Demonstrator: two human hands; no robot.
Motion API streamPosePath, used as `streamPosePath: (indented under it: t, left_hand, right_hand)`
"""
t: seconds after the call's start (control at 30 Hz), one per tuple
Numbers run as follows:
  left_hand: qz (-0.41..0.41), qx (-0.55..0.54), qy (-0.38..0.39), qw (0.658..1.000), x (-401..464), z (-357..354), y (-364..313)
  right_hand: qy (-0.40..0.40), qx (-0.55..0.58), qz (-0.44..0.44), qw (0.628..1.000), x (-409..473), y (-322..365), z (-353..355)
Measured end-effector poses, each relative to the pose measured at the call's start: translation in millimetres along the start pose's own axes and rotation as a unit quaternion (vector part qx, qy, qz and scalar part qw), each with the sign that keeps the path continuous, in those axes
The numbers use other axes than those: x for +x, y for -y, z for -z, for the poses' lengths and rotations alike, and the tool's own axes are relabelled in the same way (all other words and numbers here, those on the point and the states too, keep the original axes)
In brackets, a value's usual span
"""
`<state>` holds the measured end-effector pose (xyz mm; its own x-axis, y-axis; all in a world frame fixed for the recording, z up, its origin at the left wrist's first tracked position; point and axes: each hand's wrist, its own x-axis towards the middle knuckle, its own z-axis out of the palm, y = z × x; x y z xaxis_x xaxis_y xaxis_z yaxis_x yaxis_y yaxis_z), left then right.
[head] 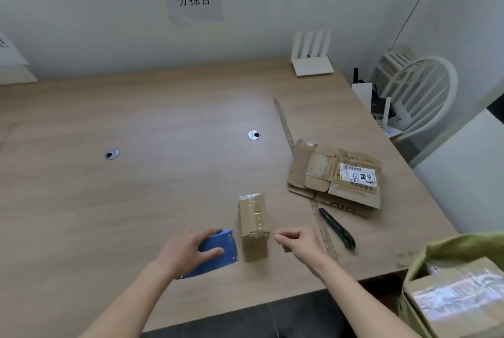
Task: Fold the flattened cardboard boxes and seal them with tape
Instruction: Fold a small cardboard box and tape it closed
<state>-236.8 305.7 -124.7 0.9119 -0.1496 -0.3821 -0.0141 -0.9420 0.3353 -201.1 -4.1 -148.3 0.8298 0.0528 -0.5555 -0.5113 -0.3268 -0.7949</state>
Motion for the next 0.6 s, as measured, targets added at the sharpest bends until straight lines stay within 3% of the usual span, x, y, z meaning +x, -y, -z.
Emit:
streamPosePath:
  t: [0.3, 0.6]
  left_hand:
    - [0.013, -0.013, -0.004, 1.000, 14, -12, 6]
    - [0.024, -0.006, -0.011, 1.000, 27, -9, 9]
  right_hand:
    - [0.026, 0.003, -0.002, 1.000, 25, -11, 3]
    - [0.001, 0.007, -0.007, 1.000, 37, -12, -1]
